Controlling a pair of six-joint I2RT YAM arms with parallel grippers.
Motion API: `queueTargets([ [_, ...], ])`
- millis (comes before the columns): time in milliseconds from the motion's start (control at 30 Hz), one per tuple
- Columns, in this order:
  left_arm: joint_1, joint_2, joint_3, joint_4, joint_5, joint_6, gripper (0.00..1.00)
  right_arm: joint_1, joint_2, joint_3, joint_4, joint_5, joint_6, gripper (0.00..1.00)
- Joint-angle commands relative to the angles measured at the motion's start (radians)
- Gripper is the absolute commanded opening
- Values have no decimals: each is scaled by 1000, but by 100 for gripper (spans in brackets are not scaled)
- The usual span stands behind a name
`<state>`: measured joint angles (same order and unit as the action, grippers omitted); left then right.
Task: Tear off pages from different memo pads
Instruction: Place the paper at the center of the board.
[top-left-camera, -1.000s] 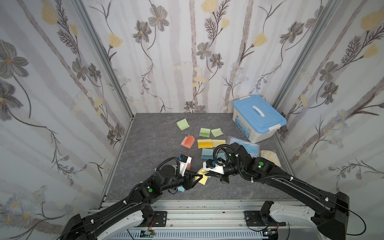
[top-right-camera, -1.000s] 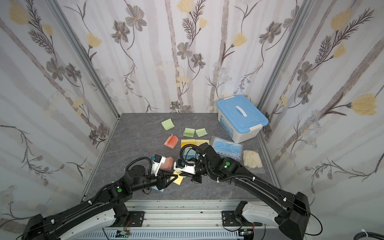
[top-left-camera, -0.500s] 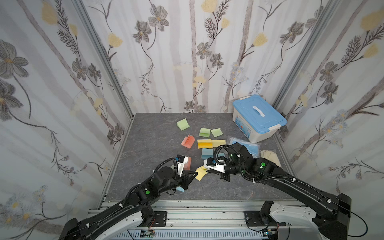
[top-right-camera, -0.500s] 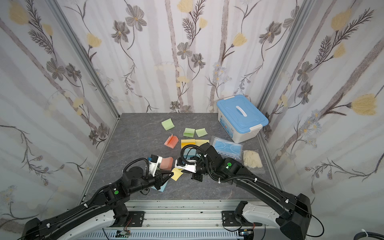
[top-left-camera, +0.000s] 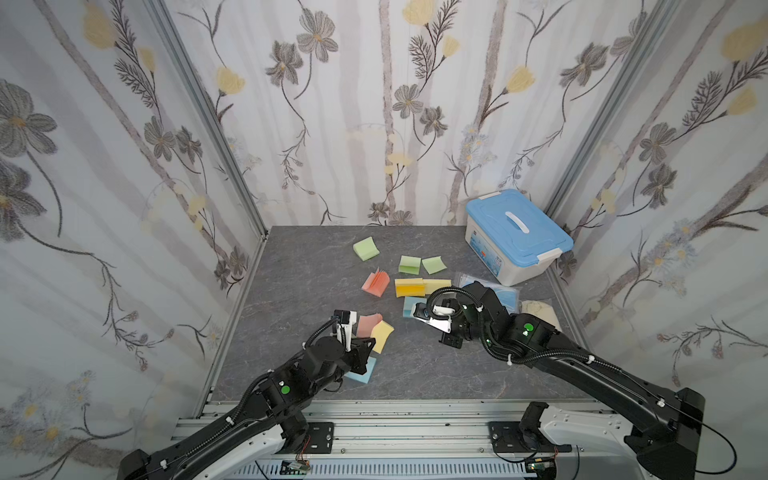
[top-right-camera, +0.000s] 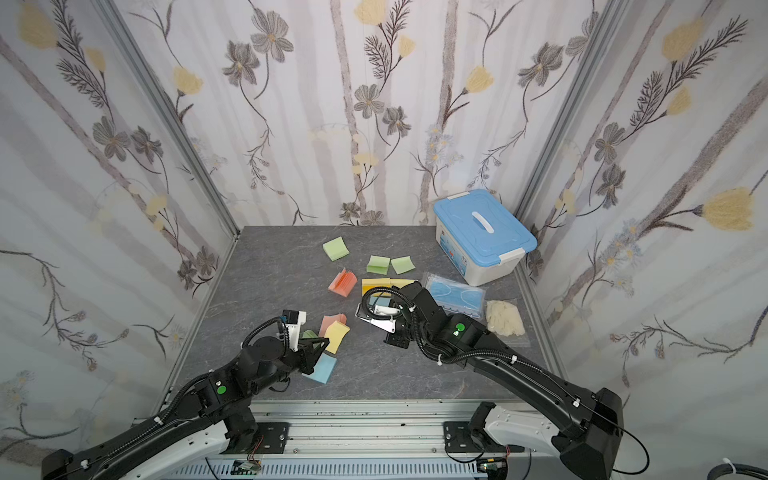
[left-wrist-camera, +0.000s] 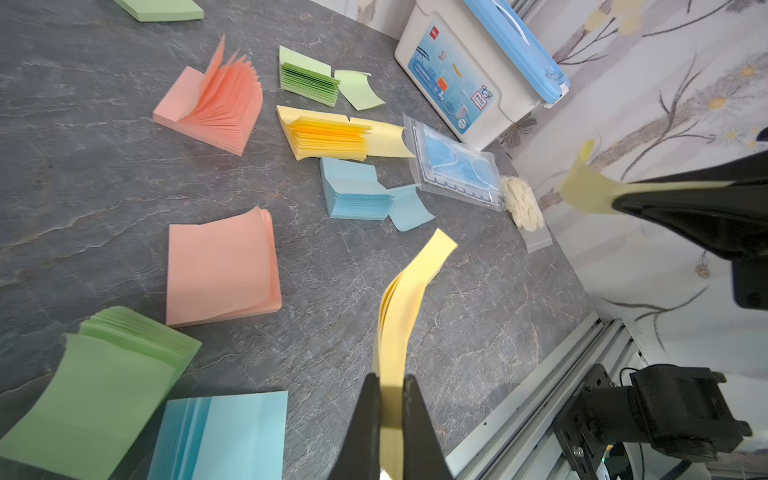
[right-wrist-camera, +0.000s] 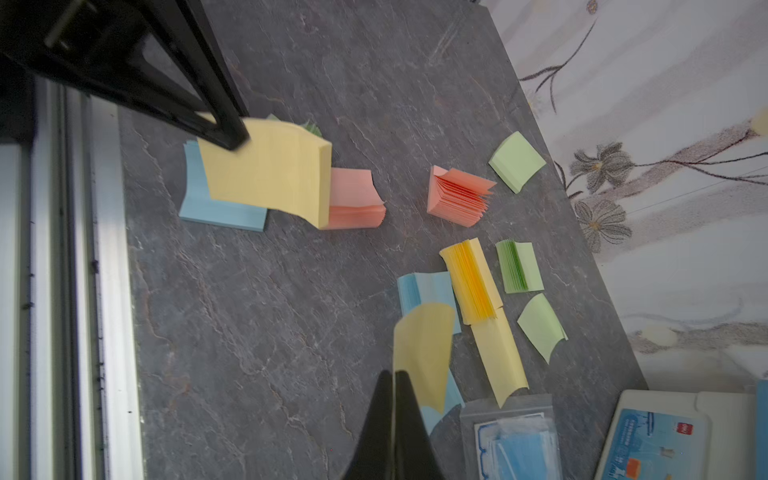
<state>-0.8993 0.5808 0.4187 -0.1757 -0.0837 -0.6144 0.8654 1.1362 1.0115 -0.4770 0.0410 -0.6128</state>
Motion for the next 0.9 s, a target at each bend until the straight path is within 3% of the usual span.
queueTargets([
  [0,1,-54,9,-58,-86,-48,0,1,39,-39,-54,119,-285,0],
  [133,2,-135,-6,-68,-118,-101,0,-18,118,-70,-55,180,-475,1],
  [300,3,-136,-17,-29,-109,-155,0,-116,239,-70,-54,21,-563,0],
  [467,2,-76,-19,27,-70,-189,0,-184,378,-62,-50,6,-577,0],
  [867,1,-18,-42,105,-33,-220,0,-263,498,-56,2,-33,-576,0],
])
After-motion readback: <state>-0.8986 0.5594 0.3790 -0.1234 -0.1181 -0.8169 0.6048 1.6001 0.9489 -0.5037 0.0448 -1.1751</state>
